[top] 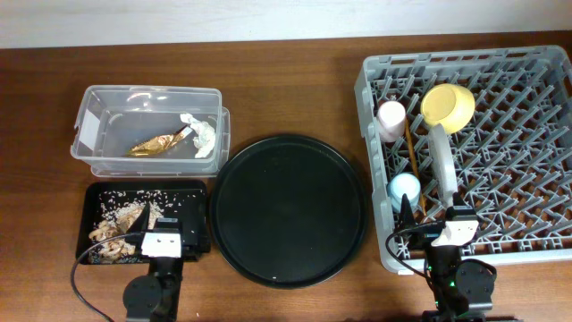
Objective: Sort waste into correct bins and load items into the dishwasher rack
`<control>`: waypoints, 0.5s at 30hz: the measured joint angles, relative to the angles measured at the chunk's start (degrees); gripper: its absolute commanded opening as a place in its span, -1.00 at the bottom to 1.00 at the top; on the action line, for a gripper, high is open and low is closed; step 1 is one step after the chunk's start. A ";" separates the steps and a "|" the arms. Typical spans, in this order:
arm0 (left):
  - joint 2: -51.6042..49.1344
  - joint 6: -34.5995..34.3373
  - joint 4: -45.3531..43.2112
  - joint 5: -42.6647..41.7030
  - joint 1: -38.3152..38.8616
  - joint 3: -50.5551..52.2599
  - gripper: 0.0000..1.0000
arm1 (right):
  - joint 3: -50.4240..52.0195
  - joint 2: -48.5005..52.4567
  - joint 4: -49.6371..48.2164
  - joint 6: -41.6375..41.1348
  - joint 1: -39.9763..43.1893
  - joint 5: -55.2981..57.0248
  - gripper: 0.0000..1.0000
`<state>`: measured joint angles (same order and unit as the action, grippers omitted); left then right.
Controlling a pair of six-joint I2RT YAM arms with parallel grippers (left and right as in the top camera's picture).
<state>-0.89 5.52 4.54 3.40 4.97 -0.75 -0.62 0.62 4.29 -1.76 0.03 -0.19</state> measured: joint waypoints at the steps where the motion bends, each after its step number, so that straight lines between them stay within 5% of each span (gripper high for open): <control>1: 0.00 -0.42 -0.02 0.33 -0.15 0.00 0.99 | 0.00 0.00 0.00 0.02 0.00 0.00 0.97; 15: 0.00 -9.68 0.00 -0.39 -5.75 0.00 0.98 | 0.00 0.00 0.00 0.00 0.00 0.00 0.97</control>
<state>-0.89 -4.16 4.54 3.01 -0.78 -0.75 -0.62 0.62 4.29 -1.76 0.03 -0.19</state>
